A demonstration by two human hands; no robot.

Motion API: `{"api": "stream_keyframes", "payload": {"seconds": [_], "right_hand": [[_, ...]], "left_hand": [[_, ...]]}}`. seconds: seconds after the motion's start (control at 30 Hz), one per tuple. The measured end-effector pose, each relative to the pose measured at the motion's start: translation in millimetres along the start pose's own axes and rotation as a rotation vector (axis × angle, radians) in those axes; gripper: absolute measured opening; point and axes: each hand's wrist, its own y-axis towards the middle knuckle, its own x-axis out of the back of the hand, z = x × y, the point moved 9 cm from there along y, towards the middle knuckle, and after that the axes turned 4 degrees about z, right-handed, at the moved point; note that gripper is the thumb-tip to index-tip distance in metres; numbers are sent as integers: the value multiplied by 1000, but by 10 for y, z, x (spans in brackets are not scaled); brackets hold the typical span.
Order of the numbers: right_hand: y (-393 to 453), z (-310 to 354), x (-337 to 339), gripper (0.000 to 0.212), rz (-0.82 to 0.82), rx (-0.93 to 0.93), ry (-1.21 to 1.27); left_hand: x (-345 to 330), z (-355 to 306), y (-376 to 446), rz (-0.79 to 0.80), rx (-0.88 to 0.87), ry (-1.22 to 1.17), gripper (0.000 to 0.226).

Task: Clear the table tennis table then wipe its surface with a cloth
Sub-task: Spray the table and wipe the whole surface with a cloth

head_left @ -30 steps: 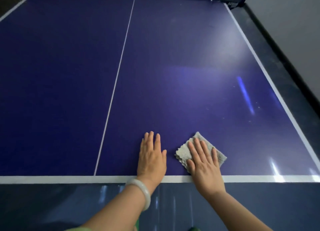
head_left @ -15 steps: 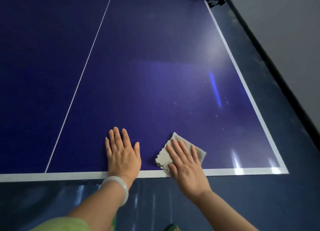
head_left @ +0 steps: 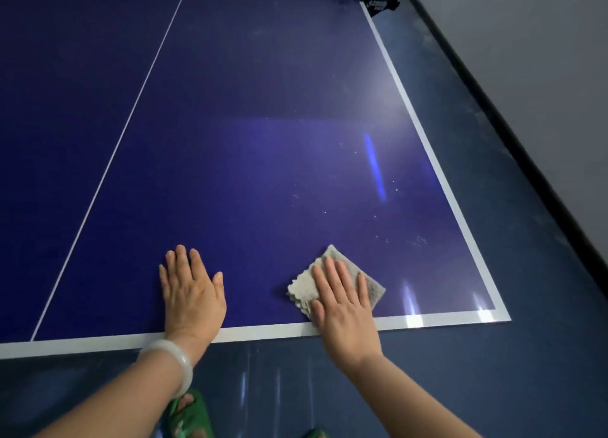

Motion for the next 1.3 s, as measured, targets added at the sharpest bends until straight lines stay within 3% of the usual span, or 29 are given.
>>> {"api": "stream_keyframes", "payload": {"seconds": [0.07, 0.13, 0.3, 0.43, 0.67, 0.8, 0.9, 0.97, 1.07, 1.17, 1.23, 1.3], "right_hand": [[11, -167, 62, 54, 11, 114, 3], [23, -577, 103, 55, 21, 83, -27], [-124, -2062, 299, 57, 22, -411, 44], [-290, -2313, 365, 52, 20, -649, 87], [-445, -2154, 279, 56, 46, -588, 66], [210, -2479, 412, 55, 71, -645, 77], [736, -2332, 453, 57, 49, -679, 150], [1004, -1845, 397, 59, 36, -545, 133], [1096, -896, 263, 61, 48, -163, 51], [957, -749, 212, 62, 82, 84, -4], [914, -1227, 295, 60, 29, 4, 4], [826, -1938, 393, 57, -2, -336, 56]], "left_hand": [[12, -208, 53, -2, -45, -48, 58], [-25, -453, 85, 14, -46, -67, 60], [-154, -699, 25, 1, 82, 37, 70], [-181, -697, 37, -5, 80, 80, 69], [-190, -677, 36, -21, 89, 78, 69], [-166, -696, 28, -46, 86, 72, 70], [-181, -687, 30, -28, 93, 103, 72], [-180, -689, 29, -29, 92, 110, 72], [-164, -704, 17, -28, 92, 103, 71], [-156, -701, 14, -31, 90, 98, 71], [-154, -700, 16, -32, 96, 100, 71], [-156, -708, 14, -23, 99, 112, 71]]}}
